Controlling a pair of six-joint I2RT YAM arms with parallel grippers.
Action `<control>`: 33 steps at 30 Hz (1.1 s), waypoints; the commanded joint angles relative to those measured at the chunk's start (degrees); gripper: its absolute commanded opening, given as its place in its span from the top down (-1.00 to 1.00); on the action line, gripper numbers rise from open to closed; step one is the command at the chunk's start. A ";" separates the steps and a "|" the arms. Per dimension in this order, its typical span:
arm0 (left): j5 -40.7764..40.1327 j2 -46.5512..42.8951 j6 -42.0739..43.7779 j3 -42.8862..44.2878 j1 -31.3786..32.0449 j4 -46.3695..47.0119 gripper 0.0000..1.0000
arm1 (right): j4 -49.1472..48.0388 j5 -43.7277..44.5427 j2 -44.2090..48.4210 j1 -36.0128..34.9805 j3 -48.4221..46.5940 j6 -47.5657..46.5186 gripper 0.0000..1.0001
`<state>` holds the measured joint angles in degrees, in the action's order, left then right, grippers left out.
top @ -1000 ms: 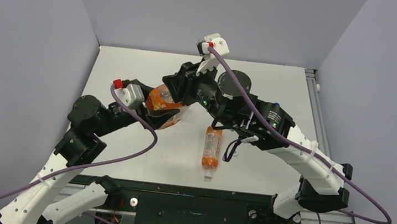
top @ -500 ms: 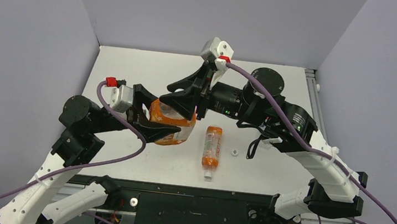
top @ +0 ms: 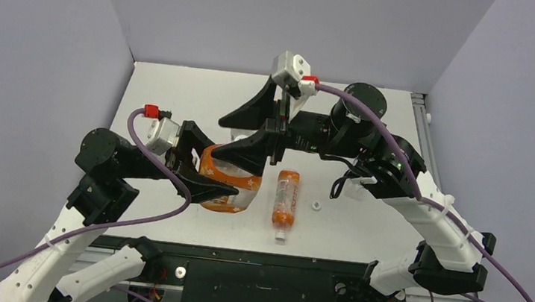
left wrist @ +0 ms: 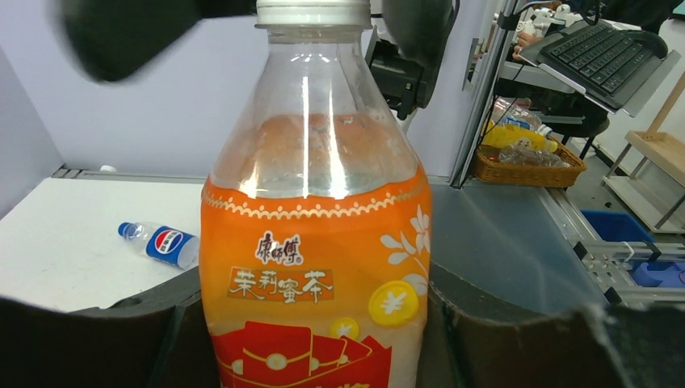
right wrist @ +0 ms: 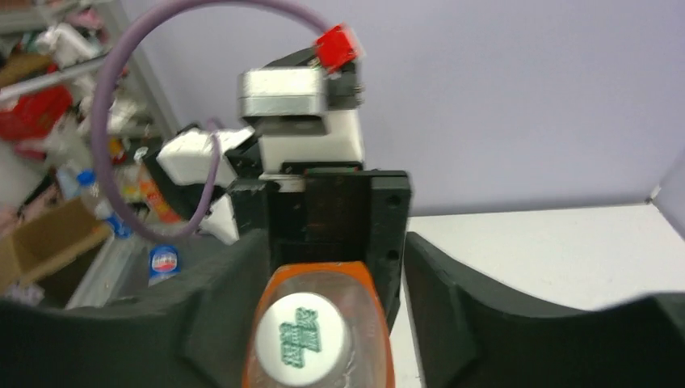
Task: Unscrew the bottle caps
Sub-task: Unscrew the bottle cap from the plastic bottle.
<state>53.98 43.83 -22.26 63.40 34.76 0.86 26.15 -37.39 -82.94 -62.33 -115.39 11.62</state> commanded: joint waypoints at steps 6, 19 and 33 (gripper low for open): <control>-15.81 -0.78 14.28 -0.45 -0.05 -4.23 1.00 | 2.50 51.06 1.10 -8.30 -5.39 -2.56 -0.58; -30.54 -2.01 21.91 -3.23 0.02 -3.62 1.00 | 9.55 67.94 -8.53 -13.17 -14.89 0.39 -0.25; -31.57 -1.76 18.05 -3.06 -0.05 -1.73 1.00 | 4.46 59.19 -6.60 -7.87 -7.67 8.40 0.36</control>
<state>22.90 42.72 -2.87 59.37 34.76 -4.25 34.11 23.99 -91.61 -71.33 -124.14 17.78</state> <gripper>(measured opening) 0.497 0.389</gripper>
